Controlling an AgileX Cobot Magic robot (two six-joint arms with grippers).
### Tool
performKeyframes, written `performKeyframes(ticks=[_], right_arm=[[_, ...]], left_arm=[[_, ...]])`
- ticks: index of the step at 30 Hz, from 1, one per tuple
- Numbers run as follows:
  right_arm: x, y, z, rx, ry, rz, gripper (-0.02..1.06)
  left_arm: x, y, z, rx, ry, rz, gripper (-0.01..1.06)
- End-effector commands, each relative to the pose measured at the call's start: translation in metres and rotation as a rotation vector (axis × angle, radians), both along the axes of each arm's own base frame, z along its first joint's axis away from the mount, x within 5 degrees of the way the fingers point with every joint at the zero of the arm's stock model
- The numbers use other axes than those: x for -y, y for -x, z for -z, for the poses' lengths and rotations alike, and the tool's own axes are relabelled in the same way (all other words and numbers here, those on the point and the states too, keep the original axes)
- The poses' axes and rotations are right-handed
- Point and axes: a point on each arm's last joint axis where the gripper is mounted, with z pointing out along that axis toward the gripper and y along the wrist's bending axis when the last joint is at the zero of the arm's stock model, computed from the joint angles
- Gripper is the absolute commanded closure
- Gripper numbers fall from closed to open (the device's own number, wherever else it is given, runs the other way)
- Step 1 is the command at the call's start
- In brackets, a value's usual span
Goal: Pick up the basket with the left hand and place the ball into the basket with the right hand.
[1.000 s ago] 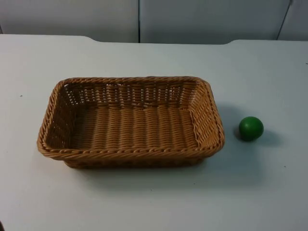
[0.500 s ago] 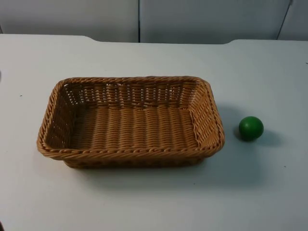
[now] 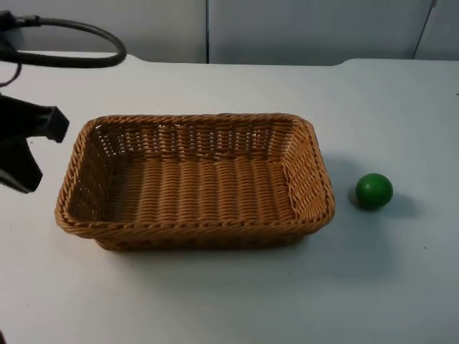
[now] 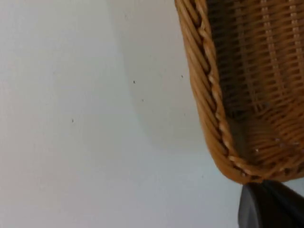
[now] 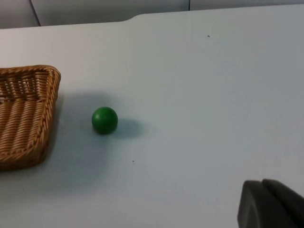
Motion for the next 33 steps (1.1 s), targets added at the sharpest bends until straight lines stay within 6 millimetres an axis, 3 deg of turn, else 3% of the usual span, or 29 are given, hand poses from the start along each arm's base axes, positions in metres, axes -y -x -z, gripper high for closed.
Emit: performKeyframes(ticks=[1, 6, 12, 13, 16, 17, 20, 22, 33], right_arm=[[0.000, 0.000, 0.000, 0.008, 0.005, 0.003, 1.05], [0.000, 0.000, 0.000, 0.008, 0.005, 0.003, 1.05], [0.000, 0.000, 0.000, 0.008, 0.005, 0.003, 1.05], [0.000, 0.000, 0.000, 0.008, 0.005, 0.003, 1.05], [0.000, 0.000, 0.000, 0.008, 0.005, 0.003, 1.05], [0.000, 0.000, 0.000, 0.008, 0.005, 0.003, 1.05], [0.000, 0.000, 0.000, 0.008, 0.005, 0.003, 1.05], [0.000, 0.000, 0.000, 0.008, 0.005, 0.003, 1.05], [0.000, 0.000, 0.000, 0.008, 0.005, 0.003, 1.05]], left_arm=[[0.008, -0.009, -0.006, 0.040, -0.036, -0.011, 1.05], [0.026, -0.039, -0.018, 0.099, -0.055, -0.015, 1.05], [0.032, -0.060, -0.011, 0.073, -0.062, -0.002, 1.01], [0.033, -0.063, -0.007, 0.063, -0.065, -0.002, 0.97], [0.035, -0.073, 0.008, 0.052, -0.073, -0.003, 0.72], [0.035, -0.073, 0.008, 0.052, -0.073, -0.003, 0.72], [0.036, -0.079, 0.016, 0.078, -0.072, -0.012, 0.49], [0.036, -0.081, 0.018, 0.094, -0.076, -0.018, 0.44], [0.032, -0.086, 0.023, 0.137, -0.138, 0.028, 0.45]])
